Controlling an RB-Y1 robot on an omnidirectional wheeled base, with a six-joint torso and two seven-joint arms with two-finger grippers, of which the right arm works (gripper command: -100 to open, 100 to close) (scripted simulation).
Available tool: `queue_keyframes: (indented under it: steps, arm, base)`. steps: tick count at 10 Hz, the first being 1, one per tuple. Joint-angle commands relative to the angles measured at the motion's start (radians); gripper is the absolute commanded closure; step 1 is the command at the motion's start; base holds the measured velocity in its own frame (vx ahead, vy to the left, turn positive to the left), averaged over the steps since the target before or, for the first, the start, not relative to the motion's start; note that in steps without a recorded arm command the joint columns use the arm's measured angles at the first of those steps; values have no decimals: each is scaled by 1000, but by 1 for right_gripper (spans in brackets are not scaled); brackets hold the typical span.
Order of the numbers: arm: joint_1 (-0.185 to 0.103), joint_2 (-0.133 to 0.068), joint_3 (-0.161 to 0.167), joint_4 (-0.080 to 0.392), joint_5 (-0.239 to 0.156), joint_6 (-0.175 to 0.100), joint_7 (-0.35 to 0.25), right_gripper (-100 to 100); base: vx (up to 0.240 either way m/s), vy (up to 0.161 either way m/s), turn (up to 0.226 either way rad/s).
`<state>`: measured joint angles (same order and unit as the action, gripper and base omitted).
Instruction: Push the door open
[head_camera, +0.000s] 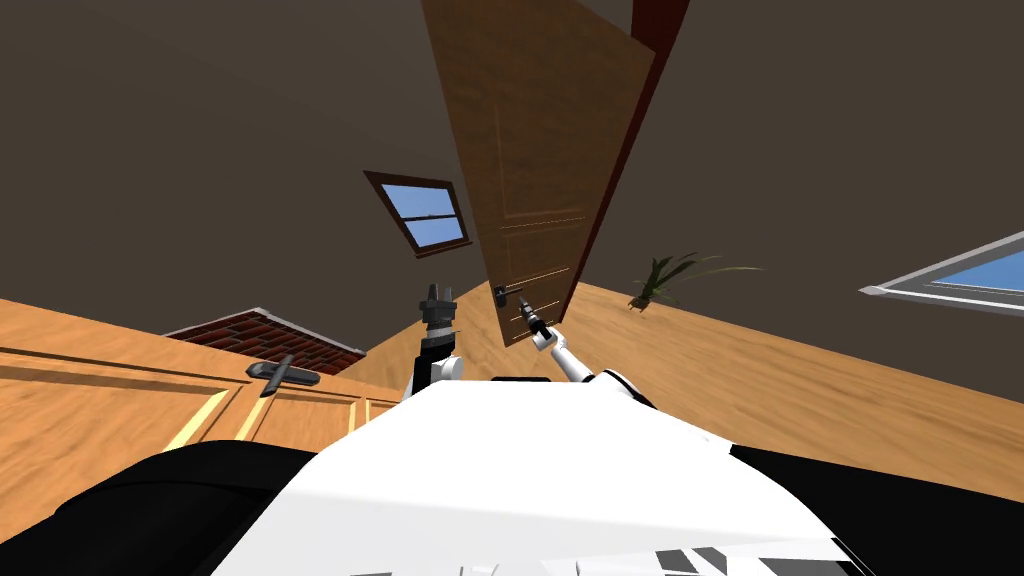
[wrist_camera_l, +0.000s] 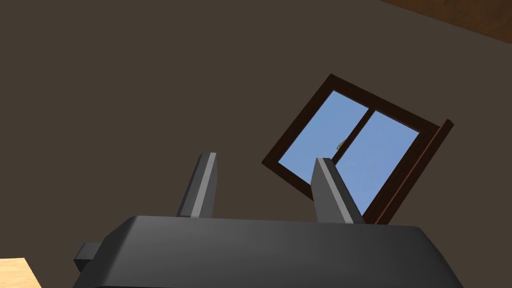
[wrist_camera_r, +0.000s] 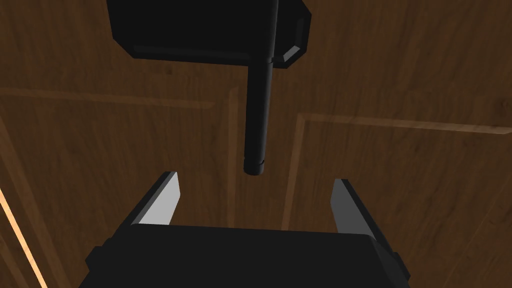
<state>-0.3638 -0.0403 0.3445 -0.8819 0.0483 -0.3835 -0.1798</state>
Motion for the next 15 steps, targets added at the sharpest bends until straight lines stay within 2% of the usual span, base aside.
queue_keyframes:
  steps: [1, 3, 6, 9, 11, 12, 13, 15]
  arm:
    - [3, 18, -6, -4, -7, 4, -4, -100]
    - [2, -1, -8, 4, -4, -4, 1, -100]
    - [0, -8, -15, 8, -5, -9, 6, -100]
    - [-2, -1, -24, 14, -5, -15, 12, -100]
    - [-3, 14, -29, 17, -5, -18, 16, -100]
    - [-4, 10, -28, 16, -5, -16, 14, -100]
    - [-4, 10, -28, 16, -5, -16, 14, 100]
    - [-4, 10, -28, 16, -5, -16, 14, 100]
  base:
    - [-213, 38, -65]
    - [-10, 41, 8]
    - [178, 97, 17]
    - [199, 97, 23]
    - [186, 94, 22]
    - [74, 52, -1]
    - [-10, -7, -1]
    - [-24, -18, 8]
